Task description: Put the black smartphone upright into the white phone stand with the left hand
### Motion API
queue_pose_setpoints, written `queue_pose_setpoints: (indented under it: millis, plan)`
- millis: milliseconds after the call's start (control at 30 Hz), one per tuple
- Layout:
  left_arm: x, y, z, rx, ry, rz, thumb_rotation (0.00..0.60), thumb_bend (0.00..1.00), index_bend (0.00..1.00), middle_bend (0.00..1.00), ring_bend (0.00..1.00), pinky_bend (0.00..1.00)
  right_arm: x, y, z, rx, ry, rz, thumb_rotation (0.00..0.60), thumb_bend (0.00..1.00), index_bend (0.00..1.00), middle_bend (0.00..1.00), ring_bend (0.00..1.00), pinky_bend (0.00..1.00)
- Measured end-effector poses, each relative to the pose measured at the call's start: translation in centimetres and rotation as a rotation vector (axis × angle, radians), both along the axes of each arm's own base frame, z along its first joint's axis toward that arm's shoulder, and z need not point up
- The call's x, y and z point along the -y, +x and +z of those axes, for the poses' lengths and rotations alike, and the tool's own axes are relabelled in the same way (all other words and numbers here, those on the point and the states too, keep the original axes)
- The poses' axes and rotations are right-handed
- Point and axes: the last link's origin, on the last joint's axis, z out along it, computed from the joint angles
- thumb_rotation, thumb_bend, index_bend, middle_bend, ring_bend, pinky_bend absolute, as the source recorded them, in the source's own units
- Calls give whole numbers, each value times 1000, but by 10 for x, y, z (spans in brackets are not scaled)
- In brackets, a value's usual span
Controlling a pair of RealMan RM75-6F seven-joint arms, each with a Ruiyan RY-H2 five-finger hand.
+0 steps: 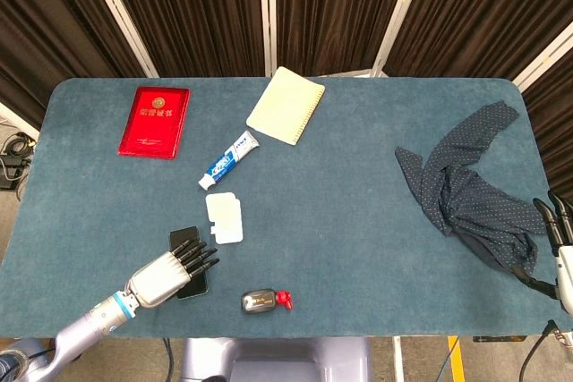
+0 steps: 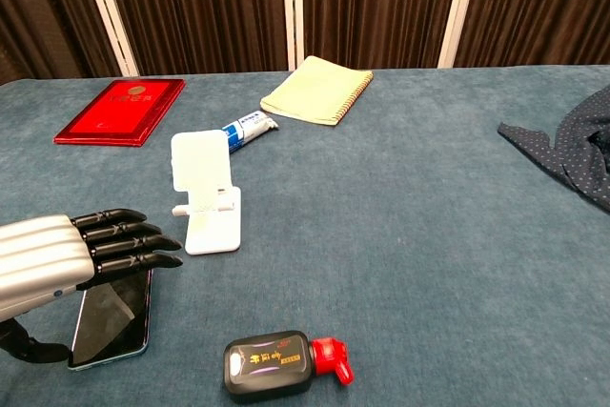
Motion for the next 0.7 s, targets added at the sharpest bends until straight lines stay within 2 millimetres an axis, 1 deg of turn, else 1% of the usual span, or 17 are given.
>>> queue_pose_setpoints:
  millis: [133,467,700]
  plan:
    - [-1,3,-2,6,-2,4,600,0,0,0,0,0,0,0,0,2,0,-2,600,0,0,0,0,0]
    - [-9,25,-14,38,-4,-21,600,0,0,0,0,0,1,-1,1,3,0,-6,600,0,0,0,0,0]
    - [-12,34,-13,58,0,-16,600,0,0,0,0,0,1,-1,0,2,3,-4,600,0,0,0,0,0]
